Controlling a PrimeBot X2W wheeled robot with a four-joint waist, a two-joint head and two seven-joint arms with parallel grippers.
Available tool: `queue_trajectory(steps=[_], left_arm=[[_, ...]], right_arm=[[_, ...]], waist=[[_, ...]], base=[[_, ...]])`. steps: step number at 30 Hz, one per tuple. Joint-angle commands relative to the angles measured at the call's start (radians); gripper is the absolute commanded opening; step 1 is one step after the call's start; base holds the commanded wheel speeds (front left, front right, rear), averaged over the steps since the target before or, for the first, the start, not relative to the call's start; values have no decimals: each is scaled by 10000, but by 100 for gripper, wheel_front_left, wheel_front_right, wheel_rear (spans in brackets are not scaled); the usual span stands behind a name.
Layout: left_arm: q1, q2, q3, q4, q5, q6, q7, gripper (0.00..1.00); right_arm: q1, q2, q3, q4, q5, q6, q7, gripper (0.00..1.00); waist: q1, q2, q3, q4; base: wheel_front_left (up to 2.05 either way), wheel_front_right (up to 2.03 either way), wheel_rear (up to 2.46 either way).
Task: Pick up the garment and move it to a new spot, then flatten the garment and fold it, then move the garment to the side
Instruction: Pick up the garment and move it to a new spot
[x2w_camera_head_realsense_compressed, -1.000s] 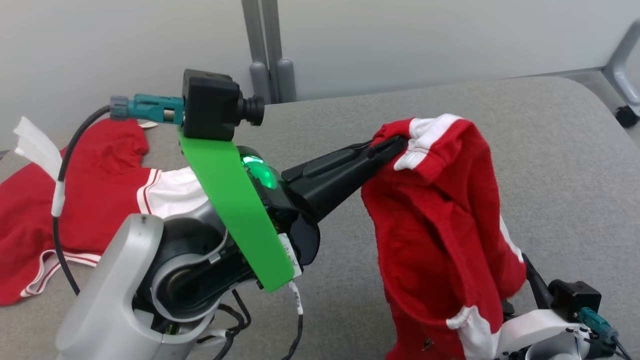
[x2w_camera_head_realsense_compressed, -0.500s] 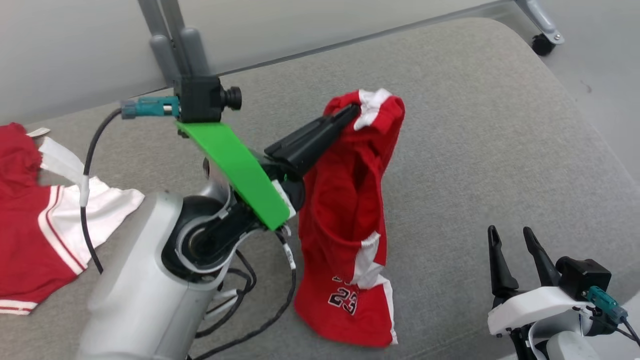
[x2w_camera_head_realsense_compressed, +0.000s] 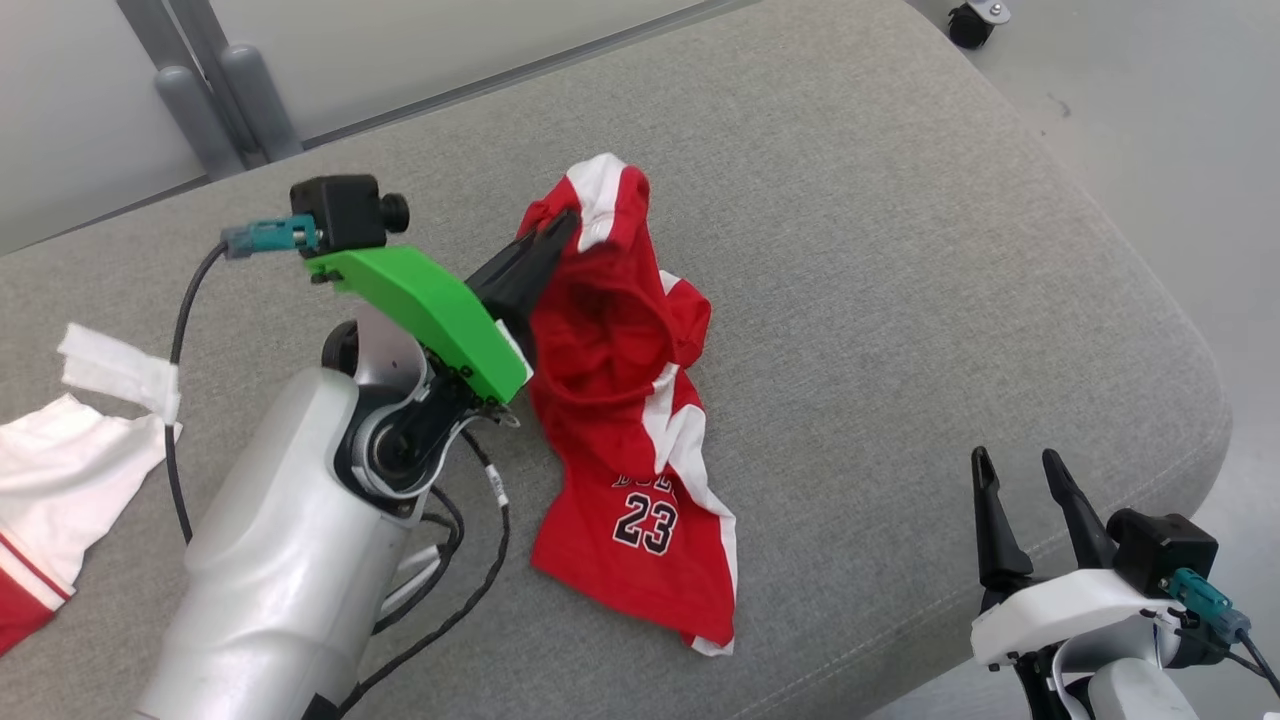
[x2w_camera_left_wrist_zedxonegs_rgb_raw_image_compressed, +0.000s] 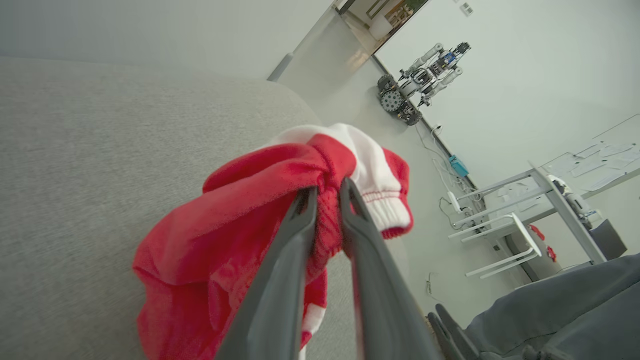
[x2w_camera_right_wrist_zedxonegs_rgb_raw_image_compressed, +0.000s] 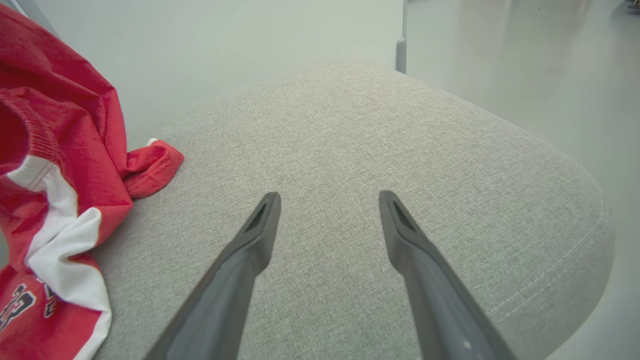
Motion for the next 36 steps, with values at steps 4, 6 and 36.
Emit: queue_trajectory(steps=[4, 6, 36], left_arm=[[282, 55, -107, 1062, 909, -122, -1489, 100], [524, -6, -330, 1555, 1715, -125, -2940, 100], [7473, -880, 3574, -1781, 8699, -20, -5351, 100]], right_arm=[[92, -3, -6, -13, -90, -3, -31, 100], [190, -5, -54, -28, -197, -3, -31, 100], [1537, -156, -1088, -879, -1690, -3, -31, 100]], waist=[[0, -1, 35, 356], [0, -1, -76, 726], [0, -1, -2068, 3745]], base=[[0, 0, 0], [0, 0, 0], [0, 0, 0]])
